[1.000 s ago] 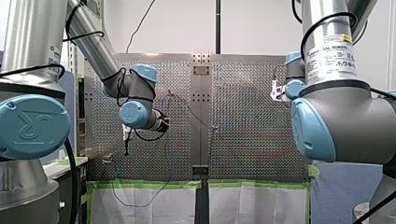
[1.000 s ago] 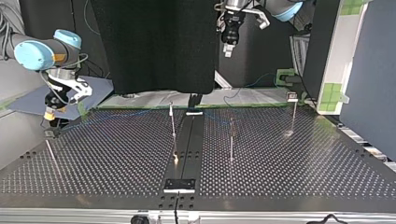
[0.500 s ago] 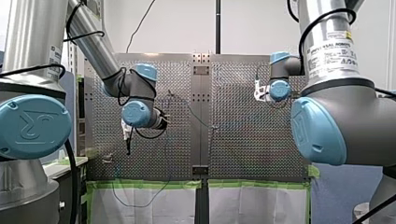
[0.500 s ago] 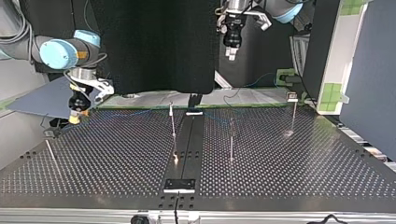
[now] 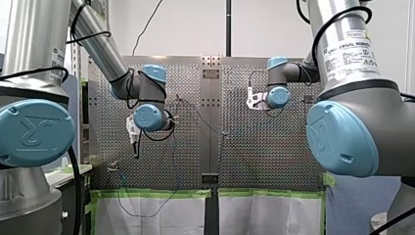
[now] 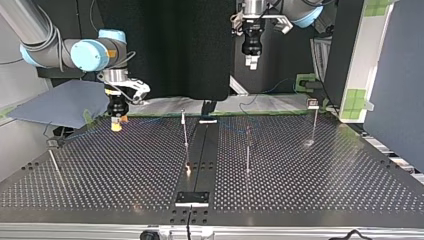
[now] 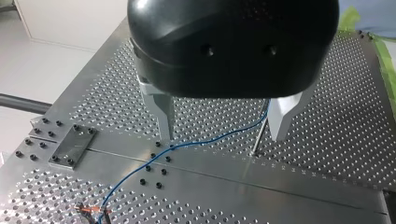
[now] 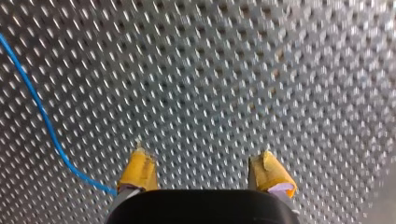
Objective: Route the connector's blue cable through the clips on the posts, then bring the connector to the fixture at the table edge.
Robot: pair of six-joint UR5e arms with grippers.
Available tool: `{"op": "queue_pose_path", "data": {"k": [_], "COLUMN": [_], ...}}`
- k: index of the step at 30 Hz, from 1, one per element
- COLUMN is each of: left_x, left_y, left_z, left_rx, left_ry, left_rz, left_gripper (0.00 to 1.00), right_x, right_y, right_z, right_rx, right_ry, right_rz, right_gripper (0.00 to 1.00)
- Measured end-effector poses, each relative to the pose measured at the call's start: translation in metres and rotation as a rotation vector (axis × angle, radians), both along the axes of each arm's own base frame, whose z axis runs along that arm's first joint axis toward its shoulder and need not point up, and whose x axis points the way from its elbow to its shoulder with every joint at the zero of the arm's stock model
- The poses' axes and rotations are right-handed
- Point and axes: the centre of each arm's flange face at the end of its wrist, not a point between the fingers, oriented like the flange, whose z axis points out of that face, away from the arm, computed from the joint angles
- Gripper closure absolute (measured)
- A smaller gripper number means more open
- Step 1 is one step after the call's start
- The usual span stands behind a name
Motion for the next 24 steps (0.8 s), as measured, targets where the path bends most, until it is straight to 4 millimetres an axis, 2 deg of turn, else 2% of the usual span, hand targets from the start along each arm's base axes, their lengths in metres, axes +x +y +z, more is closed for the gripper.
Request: {"op": "queue_pose_path", "data": {"k": [7,14,24], "left_x": [-0.001,-0.001,-0.002], "left_y": [0.001,0.001,0.002], "left_z": [-0.001,-0.001,-0.002], "left_rx": [0.007,0.008,0.017], "left_ry": [0.007,0.009,0.021], "left_rz": [0.003,0.003,0.004], "left_gripper": [0.0,0.0,0.0], "right_x": [0.032,0.062,0.085], "right_y": [0.02,0.049,0.097], "right_z": [-0.021,-0.042,-0.066], "right_rx": [0.035,0.087,0.101], "right_ry": [0.017,0.049,0.069], "right_rz": [0.057,0.119,0.138], "right_gripper": [0.0,0.0,0.0]}}
